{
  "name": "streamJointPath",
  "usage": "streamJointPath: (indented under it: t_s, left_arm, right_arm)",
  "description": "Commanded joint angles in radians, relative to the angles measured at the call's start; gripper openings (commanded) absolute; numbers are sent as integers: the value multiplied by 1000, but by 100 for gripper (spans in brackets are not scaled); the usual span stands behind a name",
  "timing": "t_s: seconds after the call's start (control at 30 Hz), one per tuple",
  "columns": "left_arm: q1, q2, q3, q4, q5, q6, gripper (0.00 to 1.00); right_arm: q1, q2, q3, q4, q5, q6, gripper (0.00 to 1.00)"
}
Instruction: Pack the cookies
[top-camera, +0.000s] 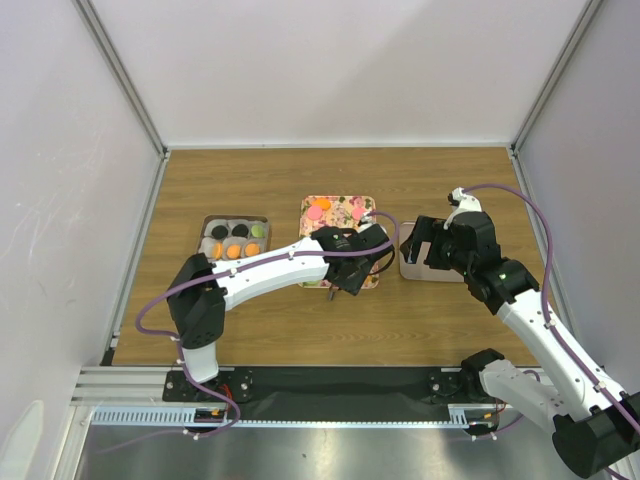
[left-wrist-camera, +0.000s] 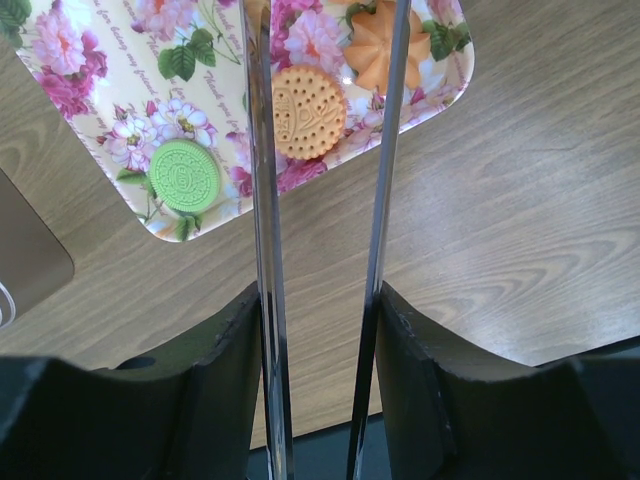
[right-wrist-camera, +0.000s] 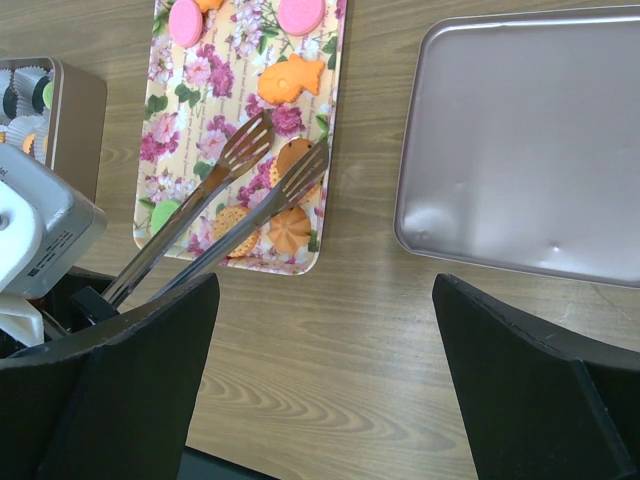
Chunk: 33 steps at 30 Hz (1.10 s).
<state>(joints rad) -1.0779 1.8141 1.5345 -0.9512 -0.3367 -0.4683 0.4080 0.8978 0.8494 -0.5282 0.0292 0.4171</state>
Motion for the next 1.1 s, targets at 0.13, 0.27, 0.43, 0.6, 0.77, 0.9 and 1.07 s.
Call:
streamJointPath:
  t_s: [0.13, 0.27, 0.43, 0.6, 0.77, 0.9, 1.07]
  left_arm:
    - [-8, 11, 53, 17, -10, 22, 49]
    - [-8, 7, 55, 15, -22, 20, 46]
    - [-8, 11, 58, 6, -24, 22, 46]
    - [-8, 2, 59, 3, -36, 22, 44]
    - [-8, -4, 67, -3, -71, 20, 42]
    - [-2, -16, 64, -8, -87, 17, 40]
    - [4, -47, 59, -17, -105, 11, 39]
  right_arm:
    - [-5, -11, 5, 4, -5, -14, 95]
    - [-5, -13, 5, 7, -6, -14, 95]
    - [-5, -14, 4, 5, -8, -12, 95]
    - [-5, -13, 4, 8, -8, -12, 95]
    - [-5, -13, 4, 10, -9, -11, 95]
    - [-5, -14, 5, 8, -9, -14, 95]
    - [-5, -13, 5, 10, -11, -12, 95]
